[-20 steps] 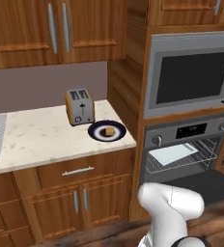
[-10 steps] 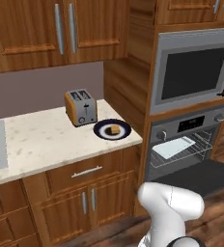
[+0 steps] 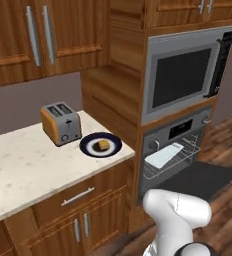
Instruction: Take the baked cake out of the oven and place it on the plate for cooling. Then close the oven door.
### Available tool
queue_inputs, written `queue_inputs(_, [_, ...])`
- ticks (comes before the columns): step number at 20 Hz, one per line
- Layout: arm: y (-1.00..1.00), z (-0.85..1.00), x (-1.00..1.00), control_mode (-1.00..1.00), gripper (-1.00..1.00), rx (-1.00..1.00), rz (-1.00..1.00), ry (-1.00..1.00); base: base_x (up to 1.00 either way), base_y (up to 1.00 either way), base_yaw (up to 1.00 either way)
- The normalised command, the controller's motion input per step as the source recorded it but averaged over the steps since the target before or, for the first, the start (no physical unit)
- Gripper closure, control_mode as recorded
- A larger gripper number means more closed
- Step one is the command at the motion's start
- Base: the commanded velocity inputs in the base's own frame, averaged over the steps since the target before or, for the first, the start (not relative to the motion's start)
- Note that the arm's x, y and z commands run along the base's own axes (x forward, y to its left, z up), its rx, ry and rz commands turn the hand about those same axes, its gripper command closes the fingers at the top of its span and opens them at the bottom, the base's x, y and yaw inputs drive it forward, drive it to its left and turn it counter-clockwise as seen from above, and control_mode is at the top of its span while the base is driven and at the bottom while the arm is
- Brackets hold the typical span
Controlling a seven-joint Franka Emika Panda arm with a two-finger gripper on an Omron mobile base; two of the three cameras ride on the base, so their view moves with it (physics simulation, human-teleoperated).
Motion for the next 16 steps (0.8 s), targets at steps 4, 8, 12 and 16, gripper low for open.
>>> queue_inputs(4, [0.00, 0.00, 0.00, 1.00, -1.00, 0.00, 0.00, 0.00, 0.50, 0.61, -0.39])
queue_inputs(8, [0.00, 0.00, 0.00, 1.00, -1.00, 0.00, 0.00, 0.00, 0.42, 0.59, -0.38])
queue_inputs(12, [0.00, 0.00, 0.00, 1.00, -1.00, 0.00, 0.00, 0.00, 0.16, 0.34, -0.36])
queue_inputs(16, [0.00, 0.00, 0.00, 1.00, -1.00, 0.00, 0.00, 0.00, 0.15, 0.31, -0.35])
